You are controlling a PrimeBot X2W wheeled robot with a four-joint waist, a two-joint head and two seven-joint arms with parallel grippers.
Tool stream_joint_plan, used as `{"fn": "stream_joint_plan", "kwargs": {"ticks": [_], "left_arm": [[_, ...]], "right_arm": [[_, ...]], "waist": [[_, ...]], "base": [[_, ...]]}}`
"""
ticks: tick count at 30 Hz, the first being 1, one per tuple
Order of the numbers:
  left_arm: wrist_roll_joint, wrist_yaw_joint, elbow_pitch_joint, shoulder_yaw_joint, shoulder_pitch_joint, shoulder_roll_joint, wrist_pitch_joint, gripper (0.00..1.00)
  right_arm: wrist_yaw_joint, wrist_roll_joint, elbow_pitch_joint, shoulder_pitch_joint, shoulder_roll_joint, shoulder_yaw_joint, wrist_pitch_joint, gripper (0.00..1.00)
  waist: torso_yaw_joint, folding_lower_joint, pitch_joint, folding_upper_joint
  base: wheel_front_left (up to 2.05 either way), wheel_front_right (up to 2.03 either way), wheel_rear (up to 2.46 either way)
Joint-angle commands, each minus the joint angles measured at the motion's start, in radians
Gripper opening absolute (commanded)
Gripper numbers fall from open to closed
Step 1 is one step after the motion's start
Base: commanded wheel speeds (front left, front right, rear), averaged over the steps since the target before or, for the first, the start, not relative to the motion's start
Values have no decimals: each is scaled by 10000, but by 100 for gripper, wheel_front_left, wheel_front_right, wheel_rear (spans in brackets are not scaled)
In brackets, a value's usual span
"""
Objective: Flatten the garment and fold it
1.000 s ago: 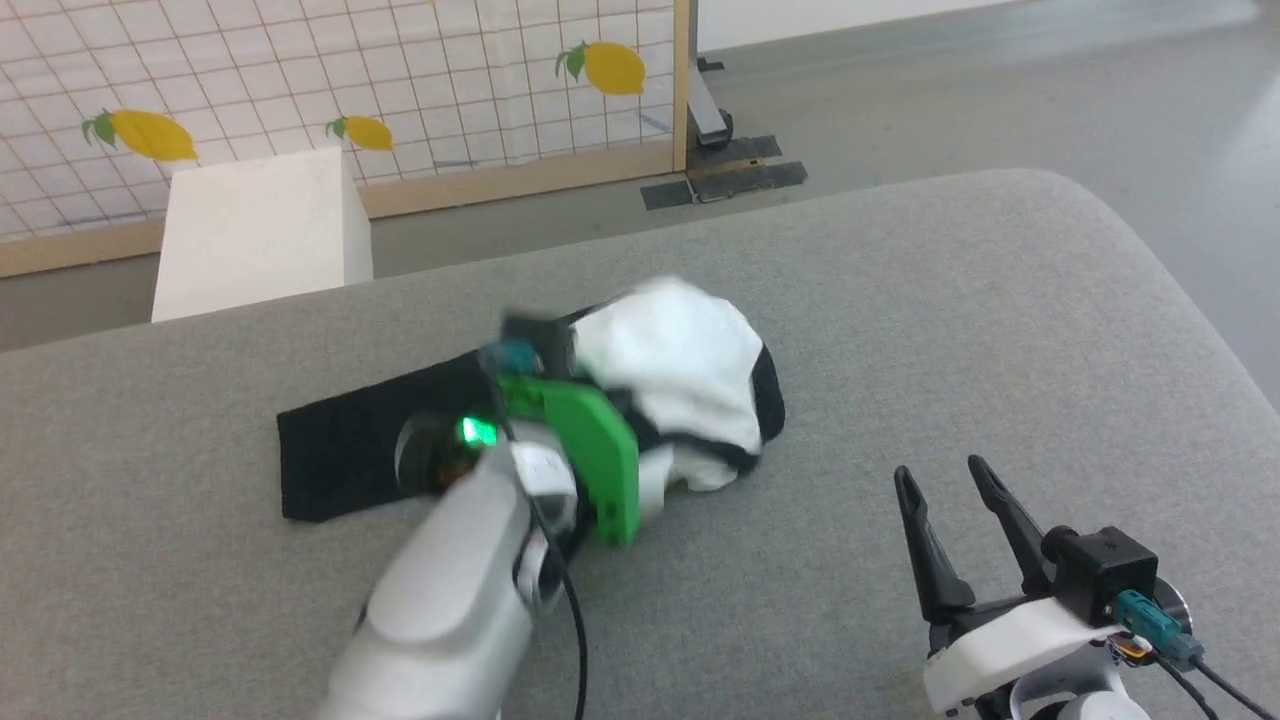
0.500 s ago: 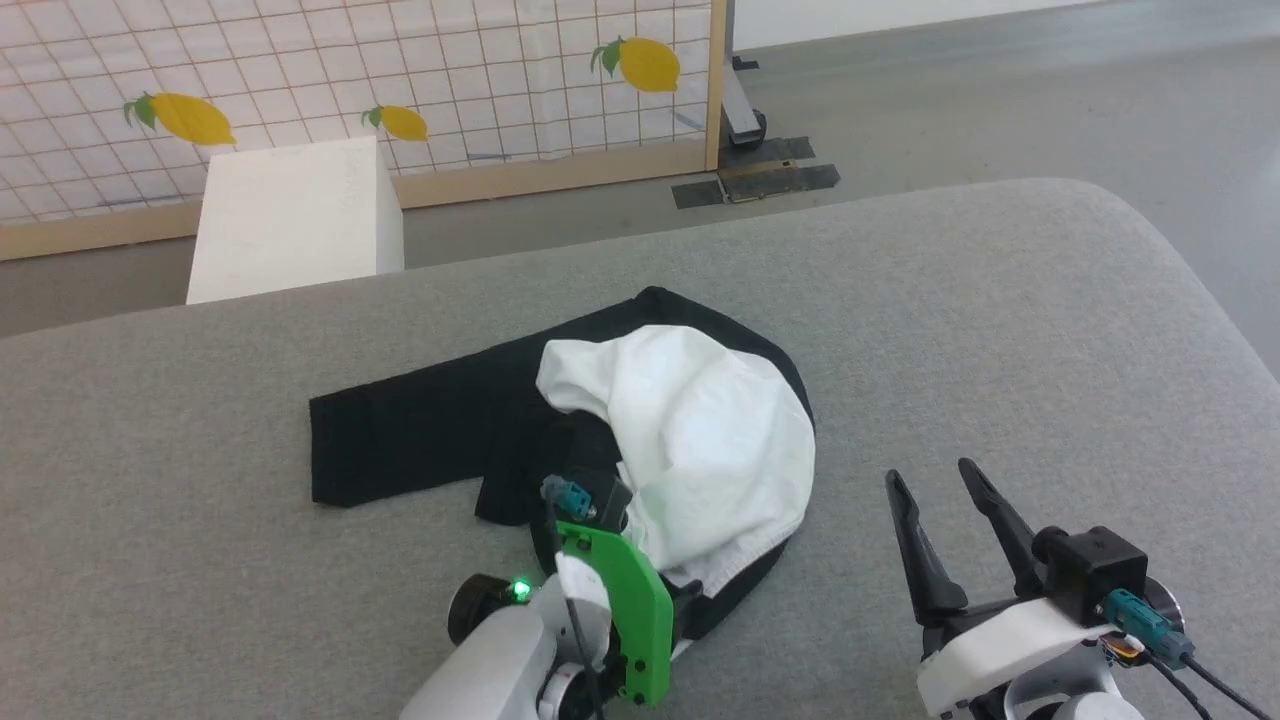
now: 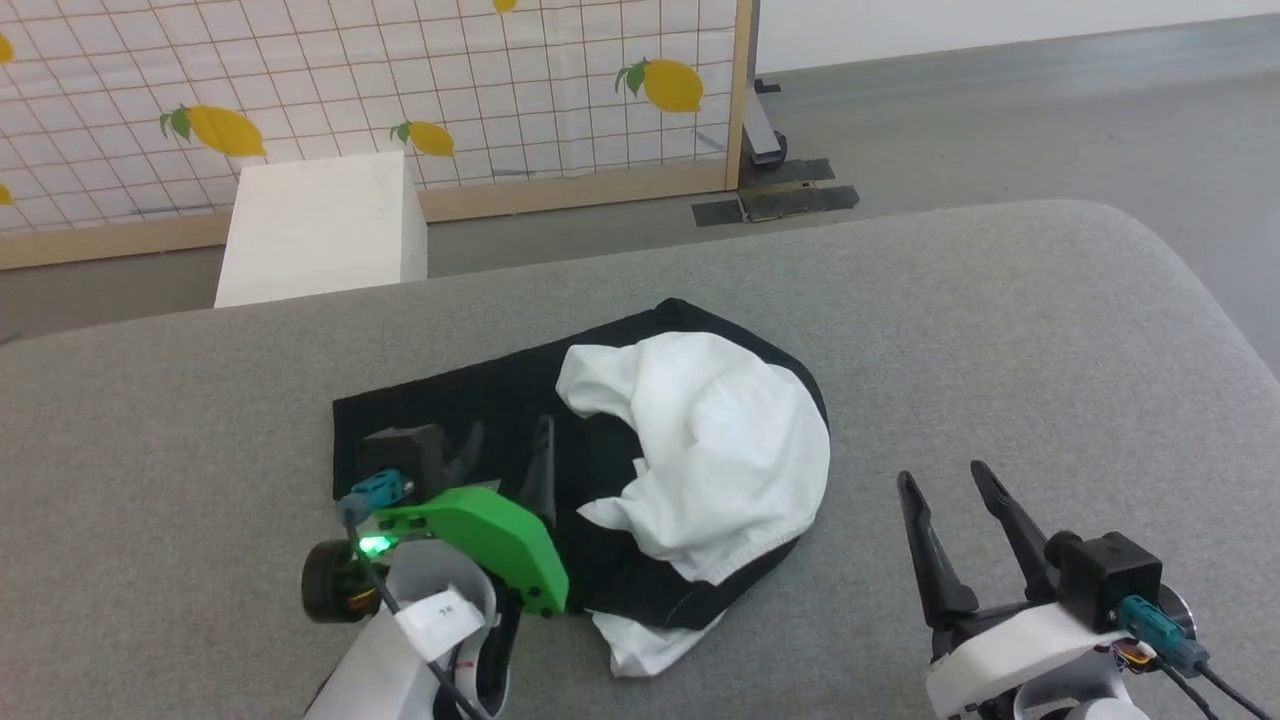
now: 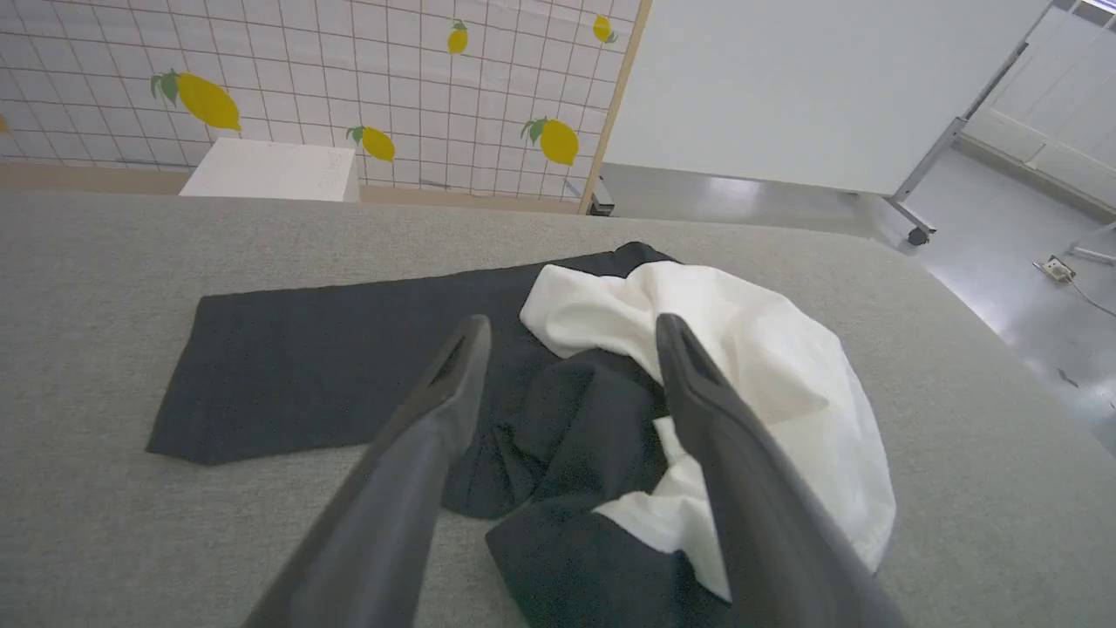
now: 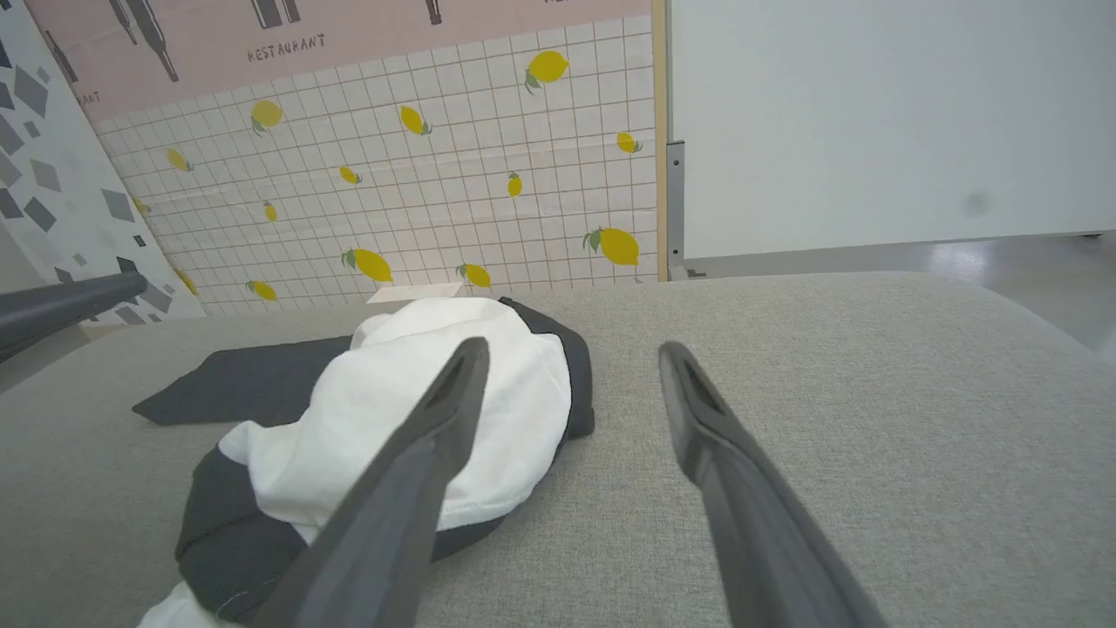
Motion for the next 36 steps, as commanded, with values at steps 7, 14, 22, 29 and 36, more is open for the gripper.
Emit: {"fn": "stream_joint_plan", "kwargs": {"ticks": [7, 14, 22, 29, 36], "left_arm": [[99, 10, 1510, -94, -596, 65, 417, 100], [-160, -518, 3476, -460, -1763, -137, 1663, 100], [-148, -942, 5112, -1254, -2554, -64, 4107, 100], [-277, -1509, 5199, -1611, -2515, -23, 4739, 0], [-130, -374, 3796, -116, -1950, 183, 88, 0]], "right_arm": [[-15, 120, 26, -138, 1, 124, -140, 100], [-15, 192, 189, -304, 1, 205, -235, 100], [-15, 223, 318, -378, 1, 179, -319, 100], [-15, 261, 423, -334, 1, 223, -340, 100], [-15, 130, 345, -235, 1, 140, -257, 100]], "waist": [[-258, 0, 421, 0], [-646, 0, 629, 0], [-882, 0, 735, 0], [-791, 0, 653, 0], [-309, 0, 442, 0]], "base": [[0, 0, 0], [0, 0, 0], [0, 0, 0], [0, 0, 0], [0, 0, 0]]}}
